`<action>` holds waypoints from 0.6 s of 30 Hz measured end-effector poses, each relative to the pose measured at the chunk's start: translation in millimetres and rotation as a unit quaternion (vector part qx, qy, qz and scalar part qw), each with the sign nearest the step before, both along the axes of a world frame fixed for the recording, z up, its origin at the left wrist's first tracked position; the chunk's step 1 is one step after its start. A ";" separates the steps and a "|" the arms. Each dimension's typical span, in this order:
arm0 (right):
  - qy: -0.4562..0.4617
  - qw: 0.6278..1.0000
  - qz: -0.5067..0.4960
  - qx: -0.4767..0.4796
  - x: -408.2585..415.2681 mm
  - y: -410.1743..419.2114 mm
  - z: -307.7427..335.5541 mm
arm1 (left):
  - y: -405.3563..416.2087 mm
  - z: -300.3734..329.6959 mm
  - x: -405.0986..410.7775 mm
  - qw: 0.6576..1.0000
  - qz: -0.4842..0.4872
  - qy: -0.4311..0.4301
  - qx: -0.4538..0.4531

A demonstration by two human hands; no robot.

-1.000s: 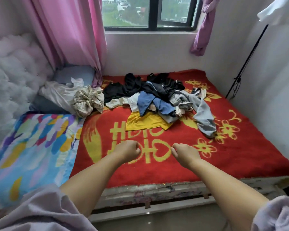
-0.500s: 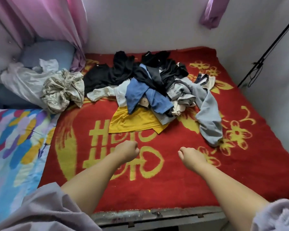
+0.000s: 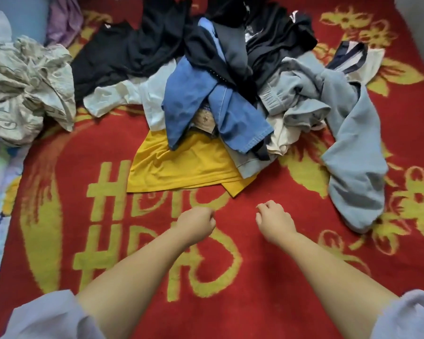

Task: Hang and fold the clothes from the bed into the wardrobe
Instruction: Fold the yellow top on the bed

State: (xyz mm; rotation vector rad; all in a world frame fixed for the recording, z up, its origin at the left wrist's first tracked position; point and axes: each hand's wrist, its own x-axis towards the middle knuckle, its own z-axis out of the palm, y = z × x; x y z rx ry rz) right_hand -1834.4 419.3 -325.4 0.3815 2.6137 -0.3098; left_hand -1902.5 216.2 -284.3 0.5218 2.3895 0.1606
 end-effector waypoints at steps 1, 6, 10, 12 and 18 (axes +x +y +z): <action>0.018 1.000 -0.005 0.009 -4.0 -0.6 -20.9 | 7.8 -19.0 -7.4 1.000 -0.007 0.019 0.002; 0.197 0.979 -0.050 0.014 12.2 -2.1 -98.5 | 8.4 -112.1 -20.0 0.980 -0.072 0.184 0.005; 0.287 0.957 -0.029 0.028 21.3 -0.6 -121.6 | -10.1 -166.0 -20.1 0.948 -0.090 0.286 0.105; 0.289 0.957 -0.021 0.032 20.6 0.7 -124.4 | -9.6 -168.3 -19.5 0.934 -0.077 0.321 0.137; 0.294 0.955 -0.023 0.042 21.1 0.0 -122.4 | 21.4 -150.8 -79.0 0.942 0.012 0.331 0.060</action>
